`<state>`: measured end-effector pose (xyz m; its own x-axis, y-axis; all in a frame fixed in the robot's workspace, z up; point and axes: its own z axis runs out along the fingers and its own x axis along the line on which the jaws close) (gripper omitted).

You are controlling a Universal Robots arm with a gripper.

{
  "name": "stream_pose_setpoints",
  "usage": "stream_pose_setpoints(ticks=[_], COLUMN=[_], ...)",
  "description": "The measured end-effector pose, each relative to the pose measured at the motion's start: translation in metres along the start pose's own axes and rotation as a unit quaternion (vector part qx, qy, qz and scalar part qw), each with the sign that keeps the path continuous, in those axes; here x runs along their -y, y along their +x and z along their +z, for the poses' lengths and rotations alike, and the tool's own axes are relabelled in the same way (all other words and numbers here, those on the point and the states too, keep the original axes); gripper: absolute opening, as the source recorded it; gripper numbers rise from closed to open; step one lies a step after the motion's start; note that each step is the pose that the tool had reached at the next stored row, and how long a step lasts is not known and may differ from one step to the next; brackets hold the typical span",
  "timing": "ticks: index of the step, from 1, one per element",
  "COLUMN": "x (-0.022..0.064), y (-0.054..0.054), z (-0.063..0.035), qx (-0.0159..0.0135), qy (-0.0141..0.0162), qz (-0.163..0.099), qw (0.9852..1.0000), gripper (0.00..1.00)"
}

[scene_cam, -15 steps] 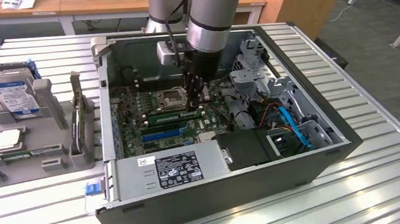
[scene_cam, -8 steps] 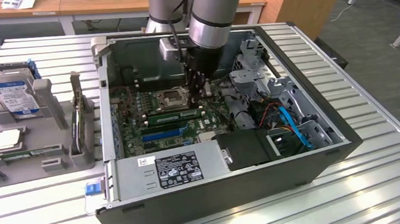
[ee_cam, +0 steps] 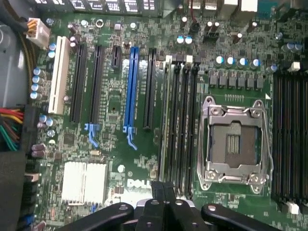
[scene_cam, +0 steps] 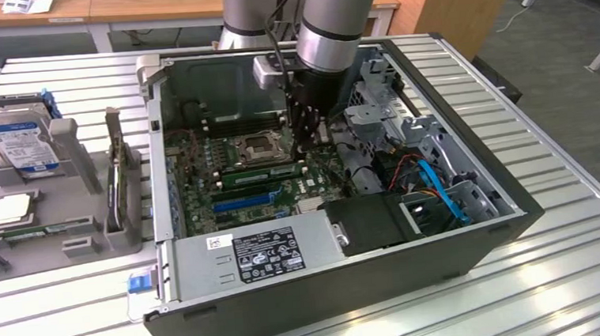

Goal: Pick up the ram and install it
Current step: 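Press down the ram until it locks into place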

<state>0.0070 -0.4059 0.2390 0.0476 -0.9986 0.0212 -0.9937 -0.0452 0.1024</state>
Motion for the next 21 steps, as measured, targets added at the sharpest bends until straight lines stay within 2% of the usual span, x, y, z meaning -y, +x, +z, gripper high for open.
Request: stream_pose_setpoints(ticks=[4,7,13,16,17,18,20,21], x=[-0.0019,-0.0014,-0.0003,-0.0003,-0.0003,-0.0005,-0.0028,-0.0073], y=[0.0,0.0,0.0,0.0,0.0,-0.001,0.0,0.0], z=[0.0012,0.0065,0.0169,0.0192,0.0186,0.0156,0.006,0.0032], qx=[0.0002,0.0,-0.0005,-0.0008,-0.0004,0.0012,0.0001,0.0], qy=[0.0001,0.0005,0.0033,0.0033,0.0034,0.0039,0.0039,0.0052], qz=[0.0,0.0,0.0,0.0,0.0,0.0,0.0,0.0], qw=[1.0,1.0,1.0,1.0,1.0,1.0,1.0,1.0], gripper=[0.11,0.11,0.11,0.11,0.11,0.11,0.11,0.11])
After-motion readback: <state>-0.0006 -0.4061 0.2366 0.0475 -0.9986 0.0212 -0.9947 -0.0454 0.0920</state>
